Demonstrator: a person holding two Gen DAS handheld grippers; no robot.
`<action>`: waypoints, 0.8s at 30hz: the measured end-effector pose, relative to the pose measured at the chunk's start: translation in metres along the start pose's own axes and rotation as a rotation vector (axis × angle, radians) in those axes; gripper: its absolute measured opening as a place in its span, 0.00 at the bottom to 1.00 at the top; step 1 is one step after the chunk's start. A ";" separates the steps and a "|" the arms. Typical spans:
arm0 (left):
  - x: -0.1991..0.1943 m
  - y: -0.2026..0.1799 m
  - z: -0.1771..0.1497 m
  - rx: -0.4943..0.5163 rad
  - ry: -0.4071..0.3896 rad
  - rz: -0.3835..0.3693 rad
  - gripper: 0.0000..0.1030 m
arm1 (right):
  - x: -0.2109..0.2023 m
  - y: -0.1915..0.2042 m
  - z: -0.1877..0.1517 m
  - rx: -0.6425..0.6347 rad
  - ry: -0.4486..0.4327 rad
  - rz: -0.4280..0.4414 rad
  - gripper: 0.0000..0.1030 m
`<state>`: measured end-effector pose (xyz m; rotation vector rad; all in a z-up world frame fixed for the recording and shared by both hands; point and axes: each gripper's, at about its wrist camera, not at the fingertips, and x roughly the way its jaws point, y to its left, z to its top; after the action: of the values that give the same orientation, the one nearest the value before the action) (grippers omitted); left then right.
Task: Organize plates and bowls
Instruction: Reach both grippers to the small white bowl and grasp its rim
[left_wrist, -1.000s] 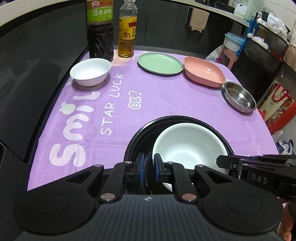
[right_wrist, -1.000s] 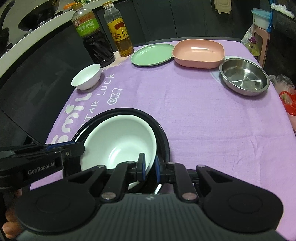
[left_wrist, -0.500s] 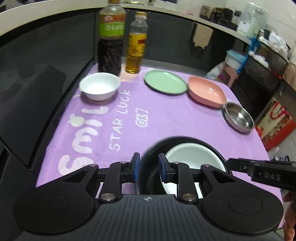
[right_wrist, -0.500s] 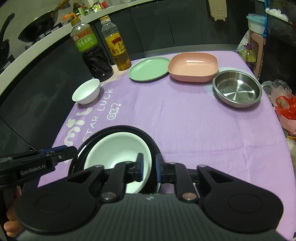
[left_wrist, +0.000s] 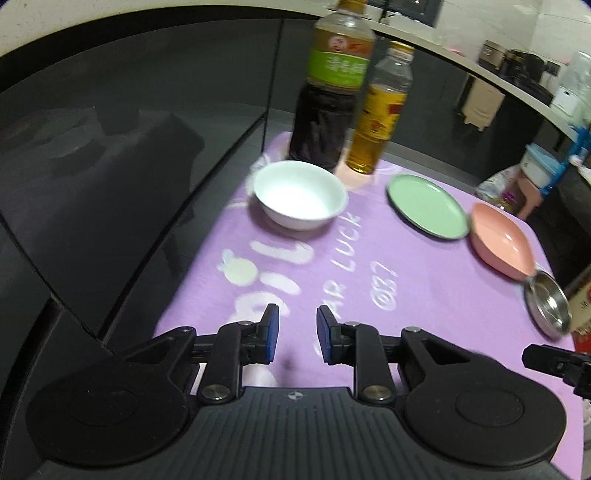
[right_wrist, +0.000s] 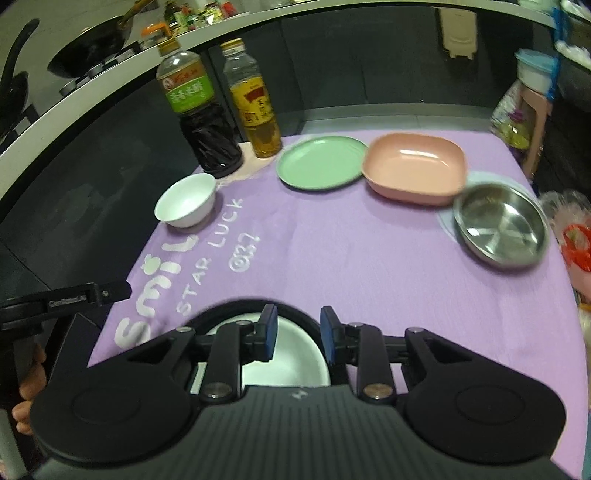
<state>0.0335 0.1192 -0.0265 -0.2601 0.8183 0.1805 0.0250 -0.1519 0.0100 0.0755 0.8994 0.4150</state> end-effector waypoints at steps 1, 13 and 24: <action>0.005 0.002 0.006 0.000 -0.003 0.010 0.20 | 0.006 0.004 0.007 -0.008 0.008 0.006 0.26; 0.075 0.033 0.074 -0.135 -0.035 0.065 0.20 | 0.100 0.066 0.091 0.047 0.098 0.062 0.26; 0.127 0.038 0.091 -0.139 0.019 0.041 0.21 | 0.183 0.083 0.124 0.098 0.166 0.029 0.26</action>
<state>0.1721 0.1895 -0.0668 -0.3768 0.8315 0.2744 0.1948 0.0076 -0.0295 0.1460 1.0838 0.4087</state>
